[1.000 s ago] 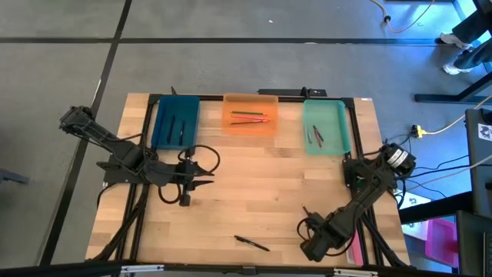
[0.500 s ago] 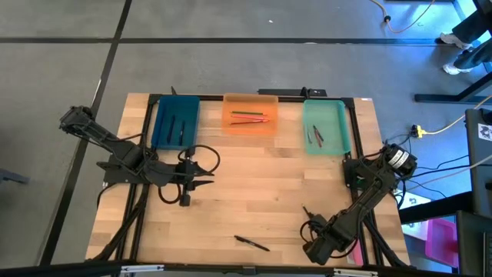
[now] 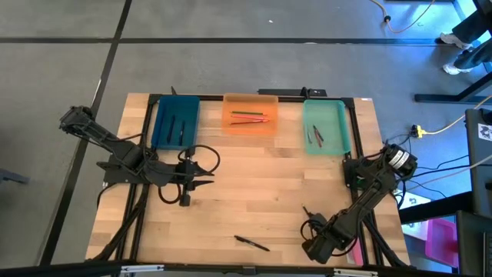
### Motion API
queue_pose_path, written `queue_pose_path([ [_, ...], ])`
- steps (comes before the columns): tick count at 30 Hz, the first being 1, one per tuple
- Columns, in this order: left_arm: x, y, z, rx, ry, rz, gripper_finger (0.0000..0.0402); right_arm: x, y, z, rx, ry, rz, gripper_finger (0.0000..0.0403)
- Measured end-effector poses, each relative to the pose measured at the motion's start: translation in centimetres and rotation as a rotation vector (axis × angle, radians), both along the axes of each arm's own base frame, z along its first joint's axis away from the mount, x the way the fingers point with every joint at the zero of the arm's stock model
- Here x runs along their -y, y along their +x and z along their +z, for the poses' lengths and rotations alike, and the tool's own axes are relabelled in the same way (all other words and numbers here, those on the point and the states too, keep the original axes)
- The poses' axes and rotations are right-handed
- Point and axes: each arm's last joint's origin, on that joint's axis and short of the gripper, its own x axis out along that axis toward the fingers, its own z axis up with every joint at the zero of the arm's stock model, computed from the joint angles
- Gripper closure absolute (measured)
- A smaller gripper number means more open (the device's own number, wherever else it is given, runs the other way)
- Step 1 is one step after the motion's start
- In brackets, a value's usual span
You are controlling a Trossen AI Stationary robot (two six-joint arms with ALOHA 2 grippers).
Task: Sort crayons/erasers/pens/pencils in bins
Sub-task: Put the blue pencil into the orange bin
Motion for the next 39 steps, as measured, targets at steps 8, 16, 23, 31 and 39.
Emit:
queue_pose_path([
  [8, 0.0, 0.0, 0.0, 0.0, 0.0, 0.0, 0.0321, 0.3, -0.3, -1.1, 0.011, 0.027, -0.011, 0.0263],
  [16, 0.0, 0.0, 0.0, 0.0, 0.001, 0.001, 0.0321, 0.6, -0.6, -1.4, -0.001, -0.008, 0.037, 0.0263],
  [23, 0.0, 0.0, 0.0, 0.0, 0.002, 0.001, 0.0321, 0.7, -1.0, -1.5, -0.013, -0.025, 0.076, 0.0263],
  [31, 0.0, 0.0, 0.0, 0.0, 0.002, 0.002, 0.0321, 0.1, -1.8, -1.4, -0.017, -0.02, 0.113, 0.0289],
  [39, 0.0, 0.0, 0.0, 0.0, 0.003, 0.002, 0.0321, 0.0, -1.8, -1.4, 0.019, -0.04, 0.115, 0.0342],
])
